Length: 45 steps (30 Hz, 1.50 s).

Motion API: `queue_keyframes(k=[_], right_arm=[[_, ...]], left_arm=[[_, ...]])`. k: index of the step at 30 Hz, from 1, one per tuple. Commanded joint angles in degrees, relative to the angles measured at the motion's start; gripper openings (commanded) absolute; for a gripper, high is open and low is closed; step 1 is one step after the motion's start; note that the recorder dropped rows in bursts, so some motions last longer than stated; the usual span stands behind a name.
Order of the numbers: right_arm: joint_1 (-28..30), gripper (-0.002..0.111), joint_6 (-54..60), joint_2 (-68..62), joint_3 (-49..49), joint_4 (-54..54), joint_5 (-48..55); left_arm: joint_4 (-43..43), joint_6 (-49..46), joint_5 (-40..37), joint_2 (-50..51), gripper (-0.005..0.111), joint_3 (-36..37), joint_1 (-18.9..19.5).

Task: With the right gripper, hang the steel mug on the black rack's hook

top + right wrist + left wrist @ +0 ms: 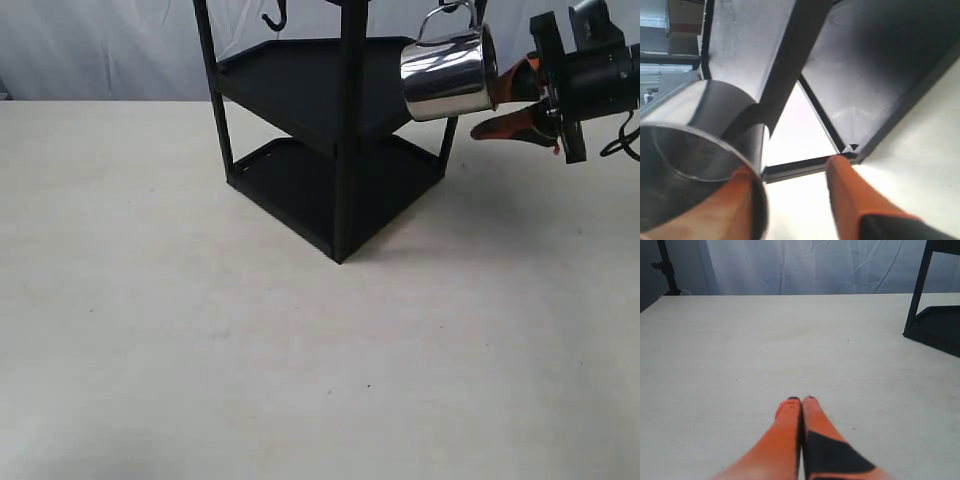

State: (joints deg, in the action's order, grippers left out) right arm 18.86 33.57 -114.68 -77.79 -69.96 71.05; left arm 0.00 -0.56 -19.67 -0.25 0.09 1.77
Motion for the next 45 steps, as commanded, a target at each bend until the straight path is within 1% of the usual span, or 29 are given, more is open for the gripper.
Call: queue_keyframes(k=[1,12,17,22,30,34,36,38,41,42,45], right_arm=[[0.4,0.063,-0.2,-0.2,0.3,2.1,-1.1],[0.4,0.064,-0.2,2.1,0.3,-0.1,-1.1],[1.1,0.064,-0.2,3.9,0.3,-2.0,-1.1],[2.3,0.064,-0.2,5.1,0.3,-1.8,-1.1],[5.2,0.064,-0.3,8.1,0.3,-0.1,-1.1],[6.5,0.063,-1.1,10.5,0.3,6.8,-1.1],[6.5,0.055,-1.7,12.9,0.6,12.4,-1.1],[6.5,0.037,-2.2,16.2,1.8,14.6,-1.1],[6.5,0.007,-2.2,22.1,4.6,14.5,-1.1],[6.5,-0.001,-2.2,24.0,5.4,14.6,-1.1],[6.1,0.000,-2.2,32.2,9.3,14.5,-1.1]], left_arm=[[0.0,0.1,0.8,0.2,0.000,-0.1,-0.3],[0.0,0.1,0.8,0.2,0.000,-0.1,-0.3],[0.0,0.1,0.8,0.2,0.000,-0.1,-0.3],[0.0,0.1,0.8,0.2,0.000,-0.1,-0.3],[0.0,0.1,0.8,0.2,0.000,-0.1,-0.3],[0.0,0.1,0.8,0.2,0.000,-0.1,-0.3],[0.0,0.1,0.8,0.2,0.000,-0.1,-0.3],[0.0,0.1,0.8,0.2,0.000,-0.1,-0.3],[0.0,0.1,0.8,0.2,0.000,-0.1,-0.3],[0.0,0.1,0.8,0.2,0.000,-0.1,-0.3],[0.0,0.1,0.8,0.2,0.000,-0.1,-0.3]])
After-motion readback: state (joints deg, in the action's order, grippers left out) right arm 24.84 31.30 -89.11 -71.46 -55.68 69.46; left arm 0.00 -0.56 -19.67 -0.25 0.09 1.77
